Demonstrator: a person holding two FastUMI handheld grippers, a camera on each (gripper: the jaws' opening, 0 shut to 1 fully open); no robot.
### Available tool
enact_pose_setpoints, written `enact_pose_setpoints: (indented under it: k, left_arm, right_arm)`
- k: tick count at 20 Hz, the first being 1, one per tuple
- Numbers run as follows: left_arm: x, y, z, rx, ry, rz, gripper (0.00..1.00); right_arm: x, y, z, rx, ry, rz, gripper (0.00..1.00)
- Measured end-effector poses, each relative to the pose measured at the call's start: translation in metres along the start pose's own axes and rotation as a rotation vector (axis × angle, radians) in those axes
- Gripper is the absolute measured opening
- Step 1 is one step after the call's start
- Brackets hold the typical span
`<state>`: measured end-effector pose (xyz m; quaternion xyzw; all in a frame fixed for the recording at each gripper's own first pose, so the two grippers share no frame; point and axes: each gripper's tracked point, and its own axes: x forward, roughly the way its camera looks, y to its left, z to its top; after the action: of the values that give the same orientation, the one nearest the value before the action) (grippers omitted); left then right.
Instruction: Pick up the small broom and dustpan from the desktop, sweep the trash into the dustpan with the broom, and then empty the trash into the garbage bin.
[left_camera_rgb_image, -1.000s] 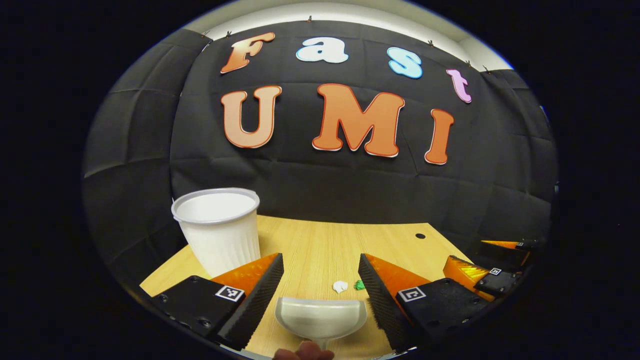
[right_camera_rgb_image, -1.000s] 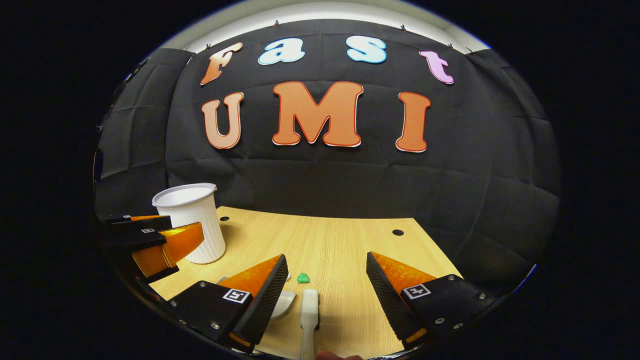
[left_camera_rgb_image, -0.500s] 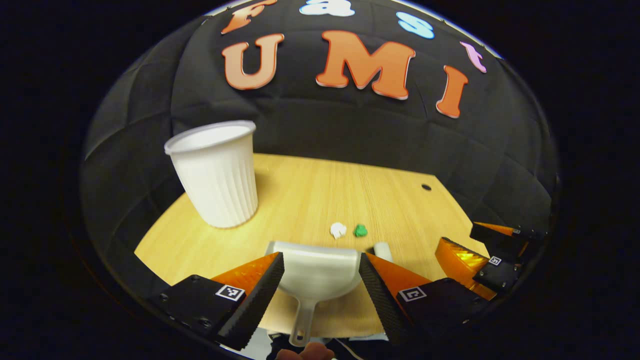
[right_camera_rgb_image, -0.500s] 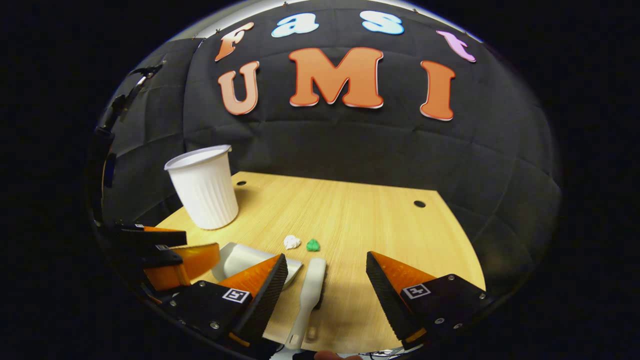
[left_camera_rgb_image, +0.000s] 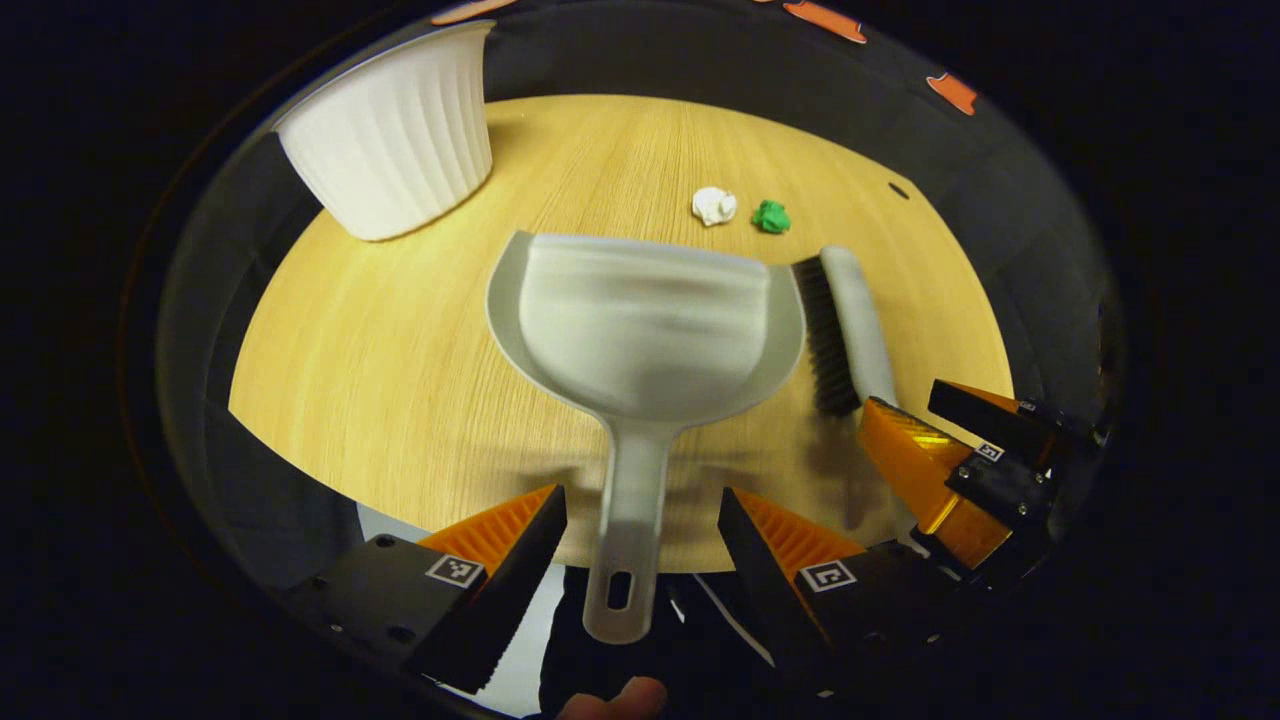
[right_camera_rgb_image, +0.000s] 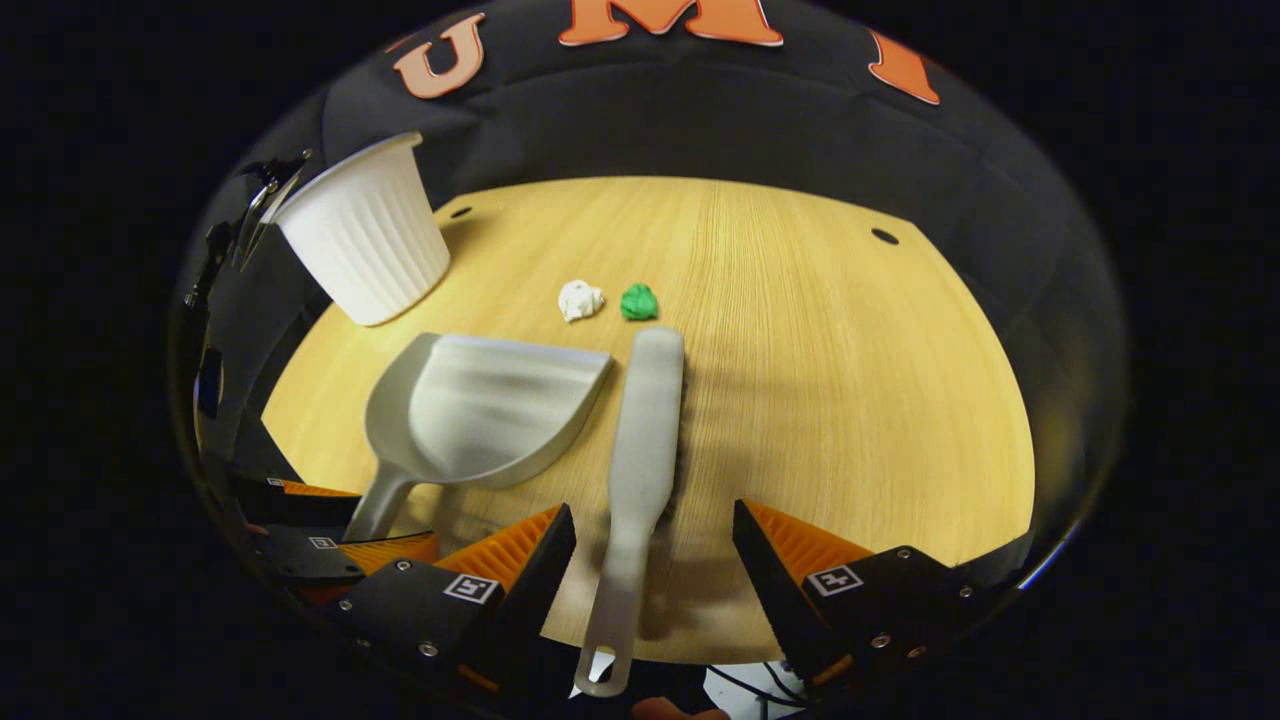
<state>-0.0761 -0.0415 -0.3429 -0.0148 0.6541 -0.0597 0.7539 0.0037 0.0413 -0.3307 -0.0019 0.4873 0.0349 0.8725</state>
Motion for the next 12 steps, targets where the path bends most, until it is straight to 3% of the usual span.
enact_pose_setpoints:
  k: [4, 6, 8, 10, 11, 12]
  left_arm:
    - [0.012, -0.009, 0.025, 0.011, 0.084, -0.013, 0.96]
    - [0.017, -0.005, 0.024, 0.011, 0.127, -0.021, 0.87]
    - [0.023, -0.004, 0.028, 0.001, 0.172, -0.039, 0.74]
    - [0.019, -0.008, 0.025, -0.006, 0.218, -0.047, 0.54]
    - [0.021, -0.011, 0.027, 0.012, 0.234, -0.051, 0.39]
    - [0.020, -0.011, 0.029, 0.035, 0.248, -0.053, 0.39]
  right_arm:
    - [0.026, 0.004, 0.006, 0.009, 0.079, -0.042, 0.96]
    - [0.033, 0.004, 0.006, 0.000, 0.109, -0.062, 0.93]
    - [0.039, 0.005, 0.003, -0.007, 0.145, -0.074, 0.81]
    - [0.043, 0.001, 0.004, 0.008, 0.176, -0.087, 0.65]
    - [0.044, 0.000, 0.003, 0.019, 0.197, -0.090, 0.53]
    - [0.047, 0.000, 0.005, 0.024, 0.209, -0.080, 0.42]
